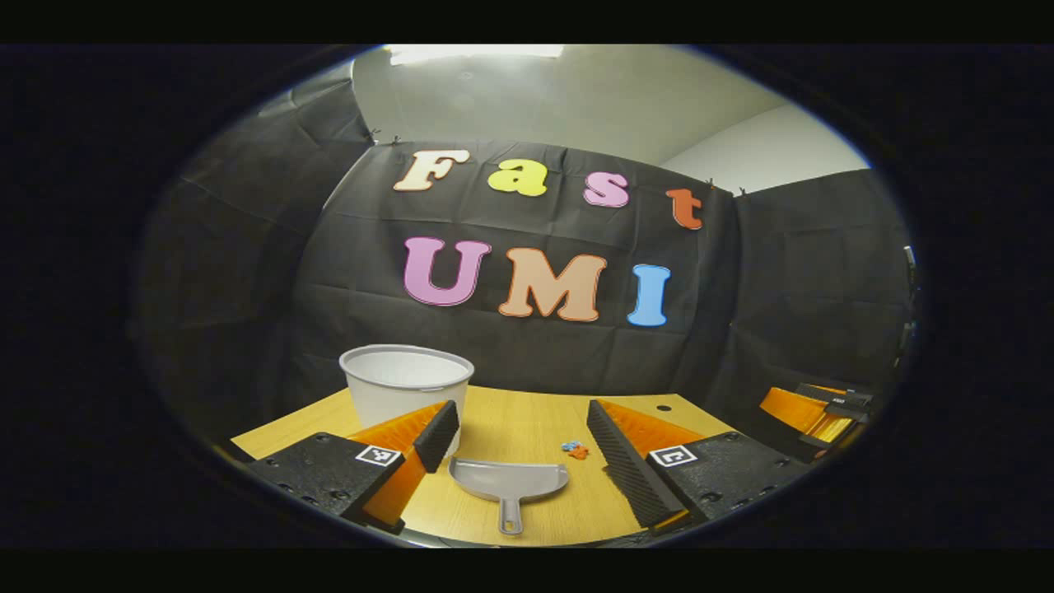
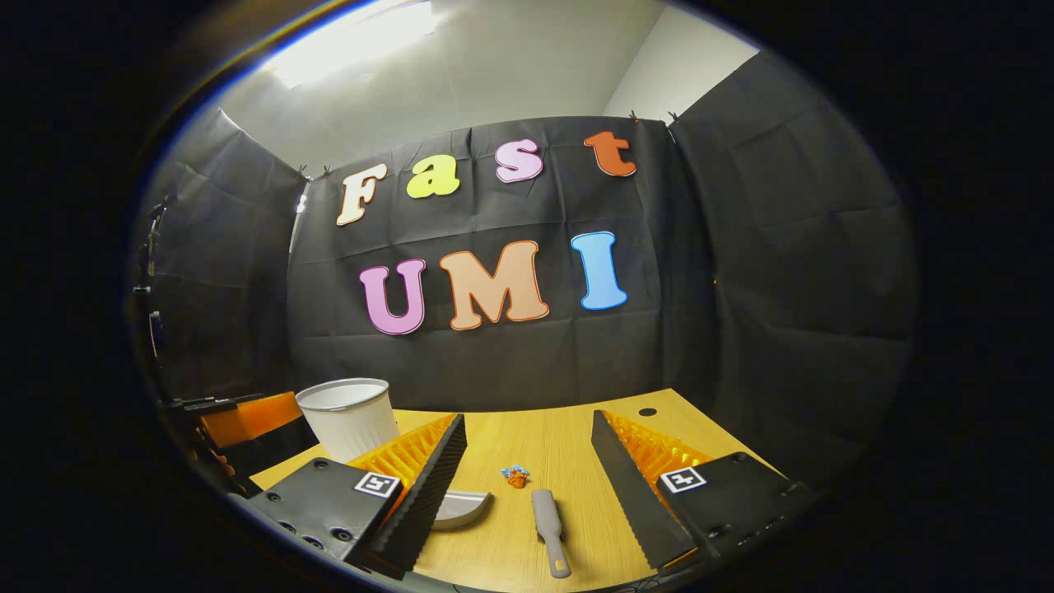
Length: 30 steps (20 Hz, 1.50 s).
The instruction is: Pick up the small broom and dustpan from the desktop, sweep the trash into the dustpan with the broom, and then empty the trash into the garbage bin.
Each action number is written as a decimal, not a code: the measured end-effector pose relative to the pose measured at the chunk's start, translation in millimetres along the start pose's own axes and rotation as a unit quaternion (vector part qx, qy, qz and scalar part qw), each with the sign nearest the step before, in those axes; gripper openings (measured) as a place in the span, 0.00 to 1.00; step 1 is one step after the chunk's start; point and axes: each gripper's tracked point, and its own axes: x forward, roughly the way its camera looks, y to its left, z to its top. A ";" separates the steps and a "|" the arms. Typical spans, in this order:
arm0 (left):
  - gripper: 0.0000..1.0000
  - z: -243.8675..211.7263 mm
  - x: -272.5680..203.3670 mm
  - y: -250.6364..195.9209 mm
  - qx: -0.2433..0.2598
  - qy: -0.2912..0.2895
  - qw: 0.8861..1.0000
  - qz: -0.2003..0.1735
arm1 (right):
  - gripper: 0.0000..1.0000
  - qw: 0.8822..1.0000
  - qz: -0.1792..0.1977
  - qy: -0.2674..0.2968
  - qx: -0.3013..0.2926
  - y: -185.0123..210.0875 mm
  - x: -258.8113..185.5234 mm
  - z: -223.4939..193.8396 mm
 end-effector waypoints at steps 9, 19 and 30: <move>0.93 -2.8 -2.8 -0.1 0.011 -0.001 1.000 -0.009 | 0.98 1.000 -0.002 0.011 0.006 2.7 -2.0 -8.6; 0.93 -5.3 -5.8 5.0 0.006 0.006 1.000 -0.011 | 0.99 1.000 0.000 0.022 0.005 8.6 -3.1 -12.7; 0.92 -11.7 -13.8 5.7 0.004 0.018 1.000 -0.013 | 0.98 0.999 0.002 0.028 0.026 11.5 -9.8 -20.0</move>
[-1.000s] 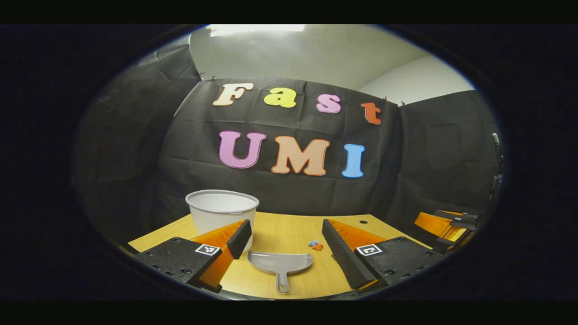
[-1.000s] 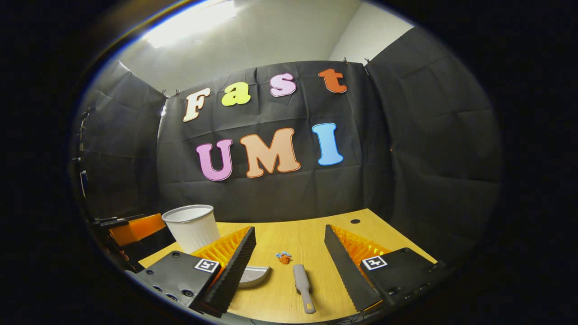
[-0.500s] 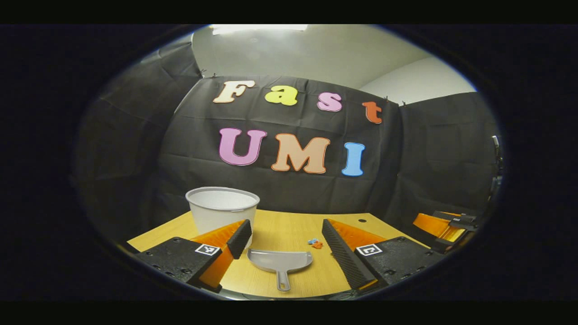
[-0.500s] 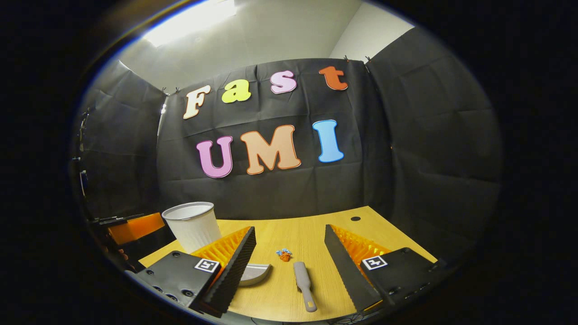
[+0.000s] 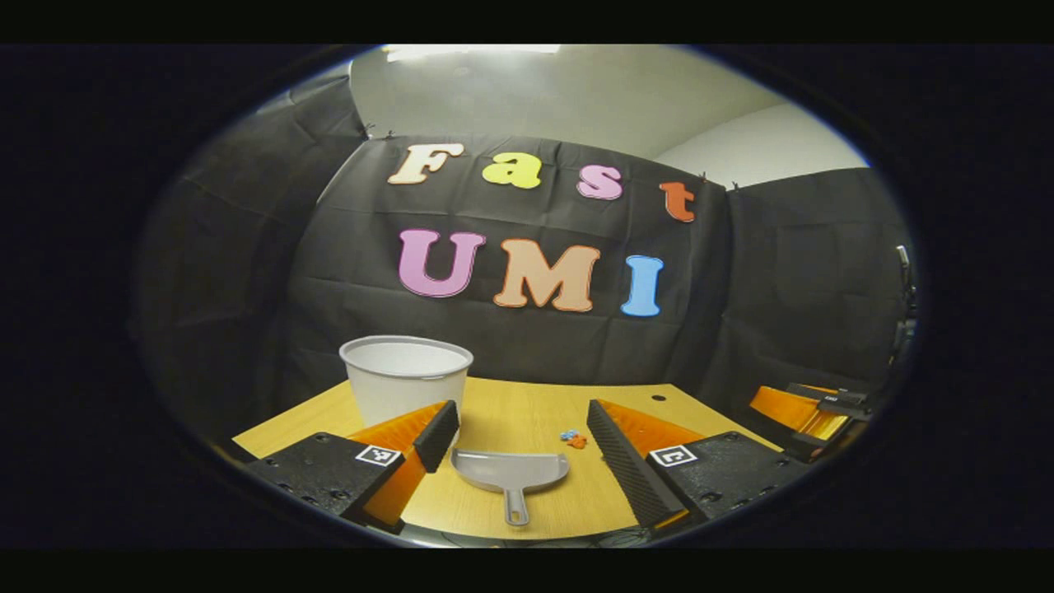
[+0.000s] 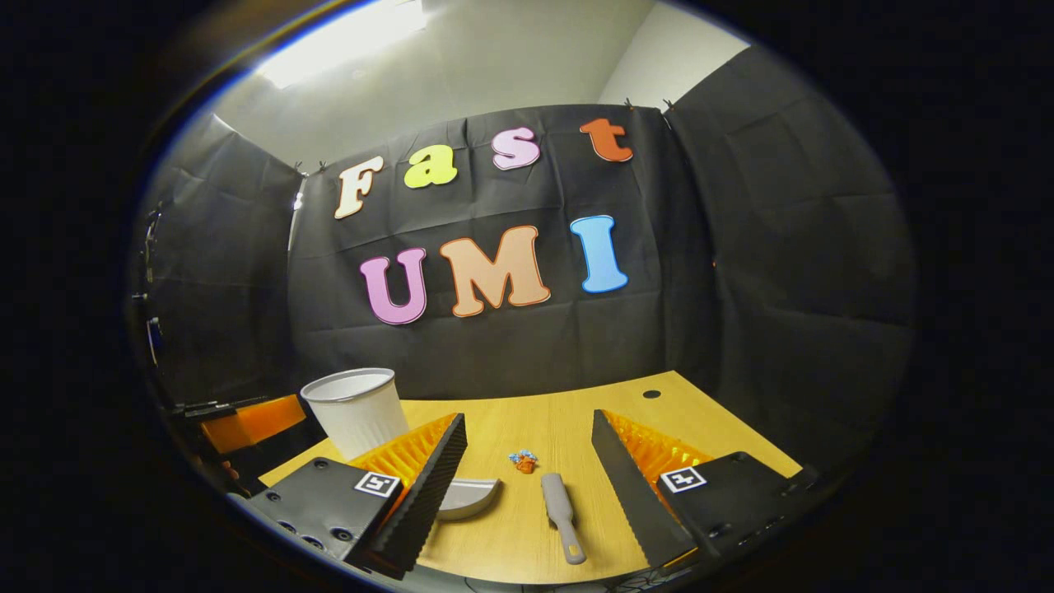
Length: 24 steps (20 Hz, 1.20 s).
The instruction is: Pick up the small broom and dustpan from the desktop, sweep the trash into the dustpan with the broom, and then empty the trash into the garbage bin.
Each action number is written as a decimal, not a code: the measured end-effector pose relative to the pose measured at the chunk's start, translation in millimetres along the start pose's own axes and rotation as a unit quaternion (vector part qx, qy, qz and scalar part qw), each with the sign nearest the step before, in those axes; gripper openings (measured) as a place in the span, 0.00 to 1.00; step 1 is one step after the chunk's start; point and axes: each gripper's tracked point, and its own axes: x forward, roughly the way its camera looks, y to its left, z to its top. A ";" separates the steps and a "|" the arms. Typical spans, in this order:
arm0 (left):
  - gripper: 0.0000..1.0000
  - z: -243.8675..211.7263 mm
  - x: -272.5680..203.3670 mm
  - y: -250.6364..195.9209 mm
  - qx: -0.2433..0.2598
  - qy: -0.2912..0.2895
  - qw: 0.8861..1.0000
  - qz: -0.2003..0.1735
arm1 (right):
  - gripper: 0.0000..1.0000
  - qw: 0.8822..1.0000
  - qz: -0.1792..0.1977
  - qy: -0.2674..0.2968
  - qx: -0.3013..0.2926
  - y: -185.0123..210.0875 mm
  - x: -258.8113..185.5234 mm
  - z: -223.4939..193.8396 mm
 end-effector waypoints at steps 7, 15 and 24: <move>0.93 -9.9 -4.2 10.1 -0.010 0.015 1.000 0.011 | 0.98 1.000 -0.004 -0.004 0.016 -0.8 -5.0 0.6; 0.93 -21.9 0.2 3.5 -0.023 0.029 0.999 -0.007 | 0.98 1.000 -0.015 -0.004 0.012 -1.0 -8.5 -2.0; 0.94 -181.3 46.2 -11.5 -0.062 0.291 0.954 -0.044 | 0.99 0.958 -0.008 0.285 -0.023 -31.1 80.2 -159.7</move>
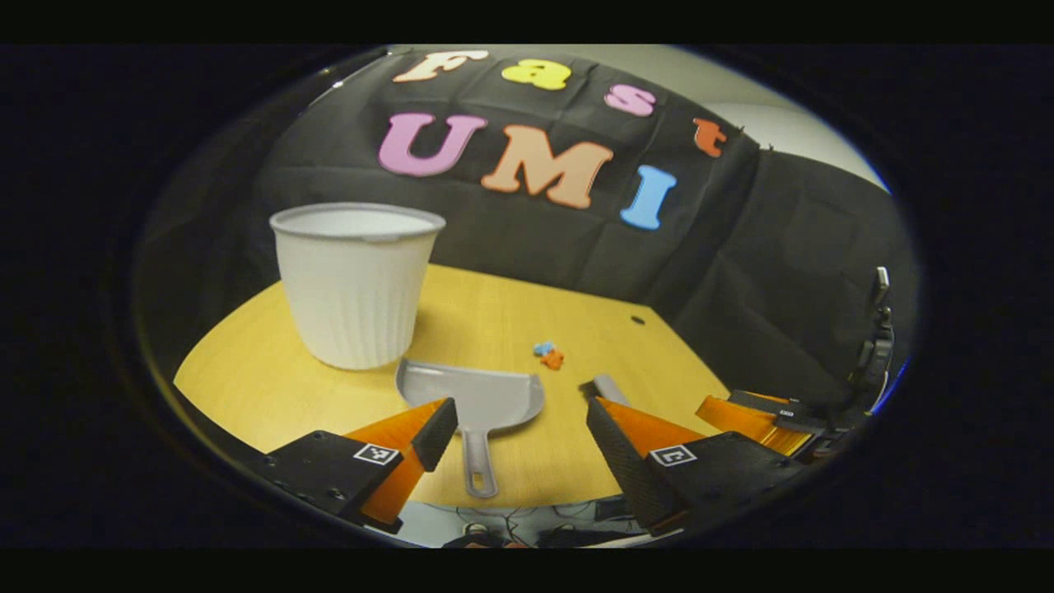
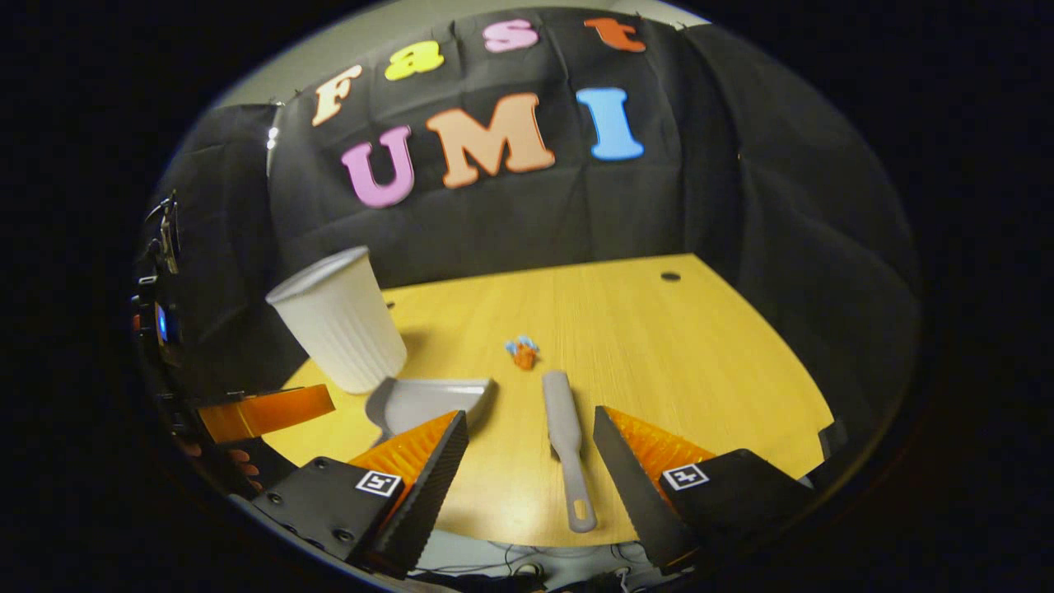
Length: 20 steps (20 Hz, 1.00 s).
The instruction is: Pick up the small broom and dustpan from the desktop, sweep the trash into the dustpan with the broom, and then empty the trash into the garbage bin.
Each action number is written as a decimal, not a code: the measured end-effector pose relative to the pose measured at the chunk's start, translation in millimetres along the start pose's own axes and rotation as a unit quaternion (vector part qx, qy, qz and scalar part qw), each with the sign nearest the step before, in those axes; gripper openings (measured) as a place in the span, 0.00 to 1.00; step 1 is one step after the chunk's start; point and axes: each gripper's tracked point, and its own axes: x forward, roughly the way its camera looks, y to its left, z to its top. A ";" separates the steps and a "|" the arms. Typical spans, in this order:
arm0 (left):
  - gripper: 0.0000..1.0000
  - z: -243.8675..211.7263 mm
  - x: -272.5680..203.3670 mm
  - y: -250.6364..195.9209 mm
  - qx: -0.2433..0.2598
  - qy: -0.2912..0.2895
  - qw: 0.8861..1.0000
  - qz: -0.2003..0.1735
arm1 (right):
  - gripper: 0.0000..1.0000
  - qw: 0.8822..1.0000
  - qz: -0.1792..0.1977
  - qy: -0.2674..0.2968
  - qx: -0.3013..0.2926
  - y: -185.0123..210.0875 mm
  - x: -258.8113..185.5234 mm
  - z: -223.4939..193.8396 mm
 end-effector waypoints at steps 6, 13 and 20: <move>0.96 -70.0 41.6 20.9 0.035 0.161 0.986 0.039 | 0.99 0.989 -0.017 0.147 -0.026 -25.3 64.6 -43.6; 0.97 -89.9 59.1 40.8 0.055 0.238 0.967 0.076 | 1.00 0.971 -0.018 0.229 -0.060 -28.8 83.4 -71.3; 0.36 -120.6 64.3 55.4 0.057 0.288 0.951 0.098 | 0.34 0.963 -0.023 0.263 -0.061 -31.5 85.0 -84.2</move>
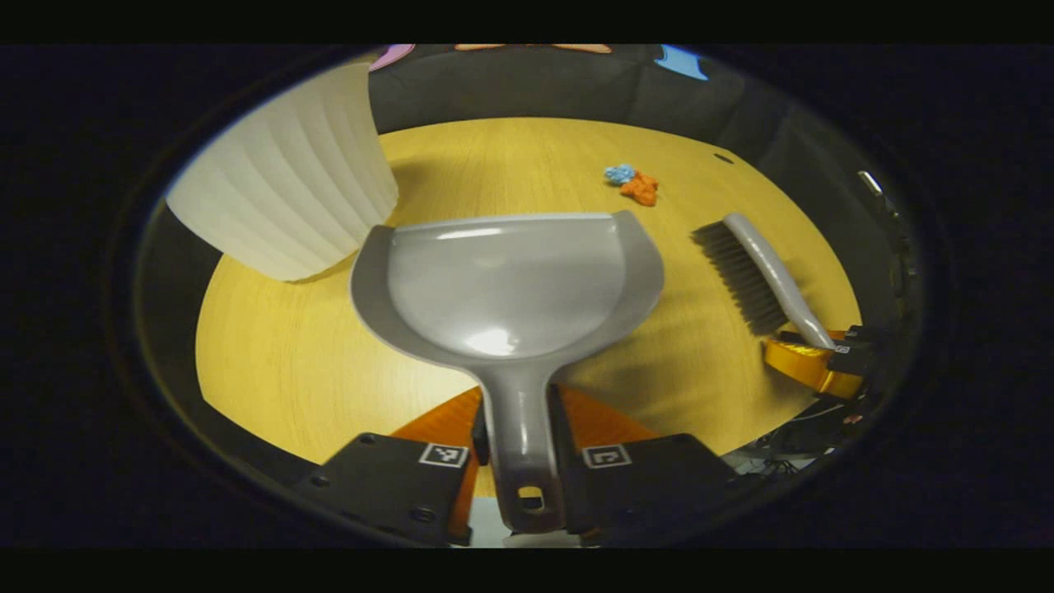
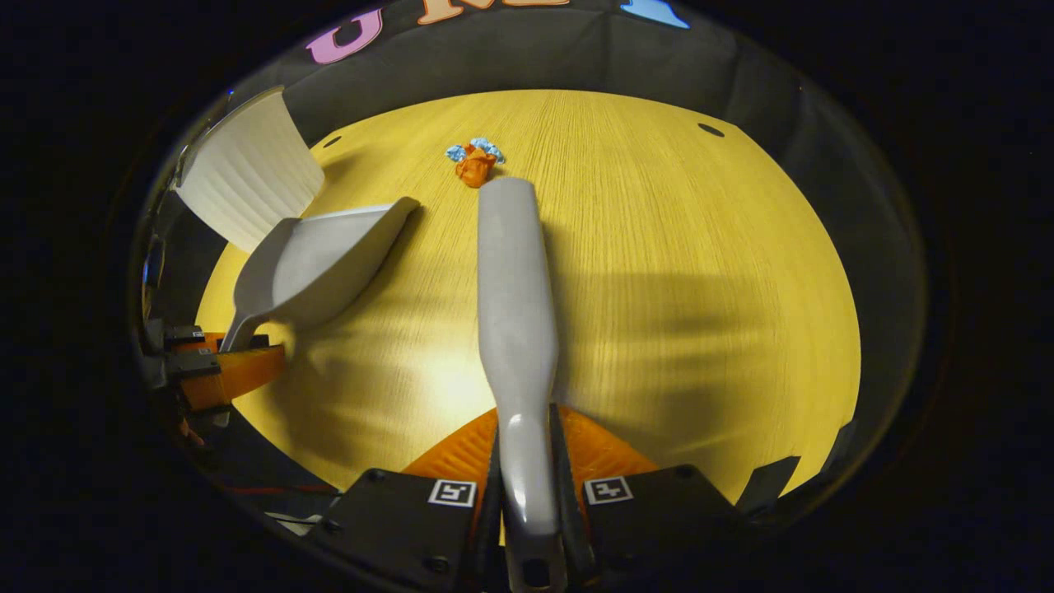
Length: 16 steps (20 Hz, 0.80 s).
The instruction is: Pick up the small broom and dustpan from the desktop, sweep the trash into the dustpan with the broom, and then empty the trash into the garbage bin.
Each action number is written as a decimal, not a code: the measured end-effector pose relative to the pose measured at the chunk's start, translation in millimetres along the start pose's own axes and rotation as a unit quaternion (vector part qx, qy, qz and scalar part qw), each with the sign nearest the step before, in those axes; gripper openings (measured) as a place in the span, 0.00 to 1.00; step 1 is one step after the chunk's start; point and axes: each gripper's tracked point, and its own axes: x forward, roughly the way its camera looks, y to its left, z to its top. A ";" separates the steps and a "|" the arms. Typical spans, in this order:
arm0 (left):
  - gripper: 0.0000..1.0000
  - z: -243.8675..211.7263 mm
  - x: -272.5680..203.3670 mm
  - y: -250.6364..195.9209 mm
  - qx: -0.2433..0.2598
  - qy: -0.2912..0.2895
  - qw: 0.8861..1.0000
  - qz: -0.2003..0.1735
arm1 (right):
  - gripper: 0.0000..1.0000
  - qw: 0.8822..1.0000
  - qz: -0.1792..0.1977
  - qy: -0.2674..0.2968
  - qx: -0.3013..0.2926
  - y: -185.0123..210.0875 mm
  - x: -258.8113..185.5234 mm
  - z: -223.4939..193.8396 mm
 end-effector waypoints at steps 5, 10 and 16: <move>0.29 6.7 1.8 -4.9 0.012 -0.011 1.000 -0.022 | 0.29 1.000 0.020 0.011 -0.018 4.4 -1.2 -3.3; 0.27 29.0 -15.8 -2.4 0.018 -0.056 0.997 -0.056 | 0.27 0.999 0.033 -0.012 -0.030 7.4 -8.0 1.6; 0.27 60.0 -44.0 10.5 0.046 -0.103 0.989 -0.100 | 0.27 0.996 0.012 -0.075 -0.050 -15.9 -60.2 57.4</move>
